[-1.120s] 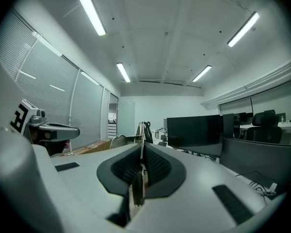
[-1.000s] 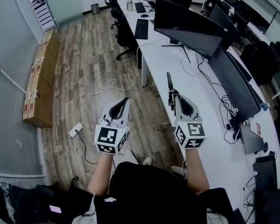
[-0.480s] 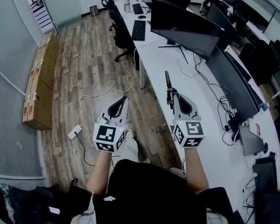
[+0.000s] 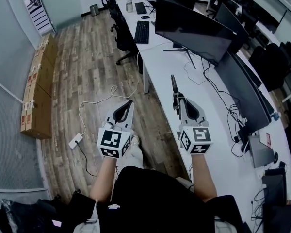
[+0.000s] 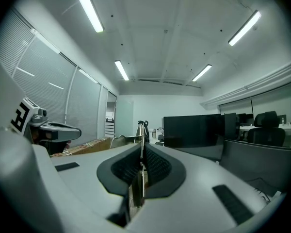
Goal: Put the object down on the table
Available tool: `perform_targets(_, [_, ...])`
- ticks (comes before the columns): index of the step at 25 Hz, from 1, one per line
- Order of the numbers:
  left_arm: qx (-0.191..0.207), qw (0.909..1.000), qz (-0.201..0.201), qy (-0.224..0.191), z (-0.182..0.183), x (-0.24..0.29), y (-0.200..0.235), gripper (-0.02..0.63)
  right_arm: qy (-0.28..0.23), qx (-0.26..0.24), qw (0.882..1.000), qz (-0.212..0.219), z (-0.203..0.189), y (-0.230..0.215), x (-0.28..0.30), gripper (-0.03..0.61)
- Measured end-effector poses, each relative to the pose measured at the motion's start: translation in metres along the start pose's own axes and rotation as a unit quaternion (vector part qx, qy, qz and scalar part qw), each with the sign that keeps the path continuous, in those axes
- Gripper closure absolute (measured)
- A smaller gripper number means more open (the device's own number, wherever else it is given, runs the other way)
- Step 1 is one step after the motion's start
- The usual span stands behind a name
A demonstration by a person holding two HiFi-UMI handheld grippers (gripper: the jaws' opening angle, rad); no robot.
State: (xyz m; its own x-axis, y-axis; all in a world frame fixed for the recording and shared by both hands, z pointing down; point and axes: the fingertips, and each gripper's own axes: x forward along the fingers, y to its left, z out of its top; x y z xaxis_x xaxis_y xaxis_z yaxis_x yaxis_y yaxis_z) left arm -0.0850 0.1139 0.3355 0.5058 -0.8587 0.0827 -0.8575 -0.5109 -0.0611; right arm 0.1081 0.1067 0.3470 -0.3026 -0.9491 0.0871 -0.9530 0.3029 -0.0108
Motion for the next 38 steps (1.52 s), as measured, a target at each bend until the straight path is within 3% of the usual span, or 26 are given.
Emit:
perform_targets(11, [-0.004, 0.9997, -0.022, 0.001, 0.003, 0.085, 0.063, 0.600, 0.009, 0.002, 1.000, -0.016, 0.006, -0.015, 0.097, 0.554])
perform_targets(27, [-0.011, 0.9961, -0.088, 0.004, 0.017, 0.208, 0.168, 0.600, 0.032, 0.008, 0.996, -0.078, 0.025, -0.026, 0.232, 0.554])
perform_targets(38, [-0.006, 0.9924, -0.121, 0.025, -0.004, 0.264, 0.208, 0.600, 0.058, 0.010, 0.994, -0.096, 0.005, -0.030, 0.300, 0.554])
